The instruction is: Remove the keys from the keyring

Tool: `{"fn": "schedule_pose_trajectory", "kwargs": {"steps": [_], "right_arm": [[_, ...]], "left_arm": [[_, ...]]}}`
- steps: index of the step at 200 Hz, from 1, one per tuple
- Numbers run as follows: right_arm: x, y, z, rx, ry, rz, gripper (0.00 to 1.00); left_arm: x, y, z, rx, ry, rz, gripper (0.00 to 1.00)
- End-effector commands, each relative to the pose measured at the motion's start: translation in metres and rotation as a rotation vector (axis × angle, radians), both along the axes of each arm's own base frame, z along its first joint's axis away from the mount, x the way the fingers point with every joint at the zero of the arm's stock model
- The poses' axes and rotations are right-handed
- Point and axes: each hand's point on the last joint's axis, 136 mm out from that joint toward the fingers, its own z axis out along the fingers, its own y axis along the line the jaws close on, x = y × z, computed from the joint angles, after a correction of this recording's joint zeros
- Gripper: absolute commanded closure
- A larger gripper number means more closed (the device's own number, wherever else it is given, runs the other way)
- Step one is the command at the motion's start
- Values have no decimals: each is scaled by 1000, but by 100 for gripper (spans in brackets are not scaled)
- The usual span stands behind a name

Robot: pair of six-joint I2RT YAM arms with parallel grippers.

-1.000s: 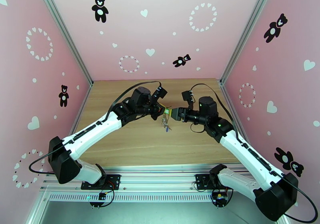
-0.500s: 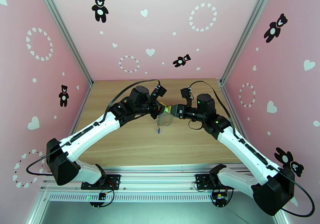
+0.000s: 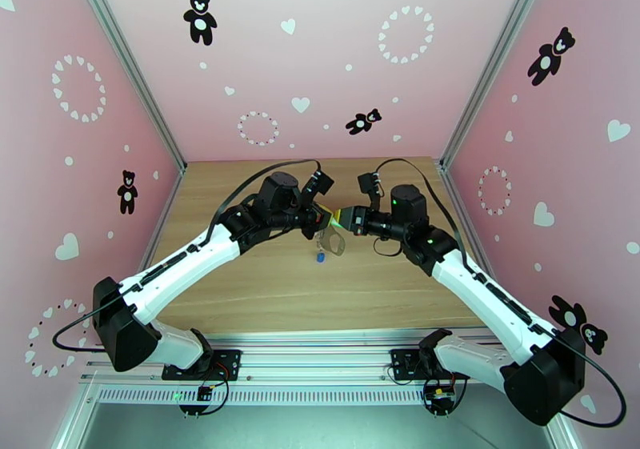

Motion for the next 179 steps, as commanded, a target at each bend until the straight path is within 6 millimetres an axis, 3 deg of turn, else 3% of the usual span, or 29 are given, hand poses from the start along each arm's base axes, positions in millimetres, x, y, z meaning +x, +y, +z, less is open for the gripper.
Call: {"fn": "schedule_pose_trajectory", "kwargs": {"steps": [1,38,51,85,125,141,179], "right_arm": [[0,2,21,18,-43,4,94],[-1,-3,22,-35,-32,-11,100],[-4,-4,24,-53,-26,-4,100],[-15,-14,24,-171,4,22,100],[-33,-22,22,-314,75,109,100],[-30,-36,17,-423,87,65,100],[-25,-43,27,-459,72,-4,100]], "left_arm": [[-4,-2,39,-83,-63,-9,100],[-2,3,41,-93,-69,22,100],[-2,7,48,-107,-80,46,86],[-5,29,58,-138,-144,121,67],[-17,46,50,-215,-207,150,60],[-23,49,43,-242,-237,138,55],[-43,41,35,-263,-344,88,43]]}}
